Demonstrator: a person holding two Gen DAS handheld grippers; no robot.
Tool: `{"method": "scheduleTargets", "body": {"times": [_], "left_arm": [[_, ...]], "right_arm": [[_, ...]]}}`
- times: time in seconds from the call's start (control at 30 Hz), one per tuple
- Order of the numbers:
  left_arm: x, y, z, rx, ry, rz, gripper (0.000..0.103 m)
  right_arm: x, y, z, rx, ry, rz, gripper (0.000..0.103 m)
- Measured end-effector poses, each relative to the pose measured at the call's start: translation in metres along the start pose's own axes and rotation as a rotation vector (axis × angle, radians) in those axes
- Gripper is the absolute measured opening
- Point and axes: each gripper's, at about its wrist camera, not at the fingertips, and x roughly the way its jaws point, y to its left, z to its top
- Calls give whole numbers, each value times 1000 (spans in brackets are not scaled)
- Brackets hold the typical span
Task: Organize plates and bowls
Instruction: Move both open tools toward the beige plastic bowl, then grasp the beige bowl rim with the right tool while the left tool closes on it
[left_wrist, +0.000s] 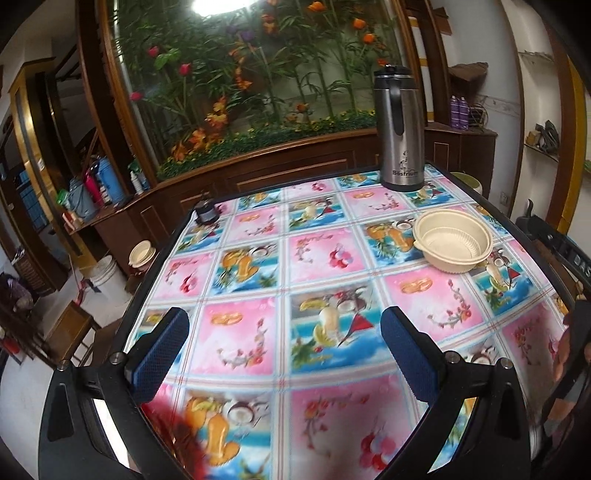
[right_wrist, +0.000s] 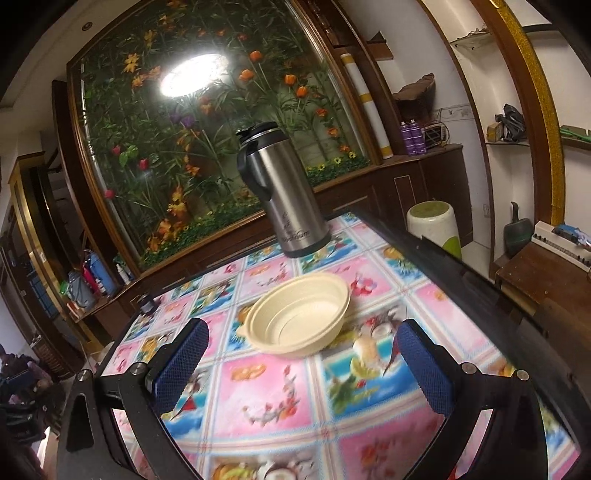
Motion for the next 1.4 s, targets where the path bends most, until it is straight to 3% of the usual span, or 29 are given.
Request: {"method": "scheduleTargets", "body": {"times": [0.13, 0.37, 0.5, 0.6, 0.73, 1.17, 1.3, 1.4], "left_arm": [[23, -15, 16, 23, 13, -25, 103], [114, -36, 52, -102, 283, -330, 103], [160, -58, 69, -169, 396, -405, 103], [187, -81, 77, -183, 458, -401, 103], [210, -107, 91, -143, 458, -345, 103], [247, -135, 97, -73, 498, -245, 103], [250, -140, 91, -49, 508, -239, 101], [253, -140, 89, -71, 532, -264, 90]], "right_arm": [[27, -6, 13, 31, 17, -3, 103], [75, -34, 29, 220, 88, 67, 103], [101, -57, 23, 333, 173, 137, 103], [114, -74, 15, 420, 222, 180, 103], [128, -91, 8, 537, 262, 219, 103], [153, -89, 4, 539, 316, 225, 99], [159, -85, 2, 536, 343, 231, 90], [162, -84, 0, 532, 362, 227, 81]]}}
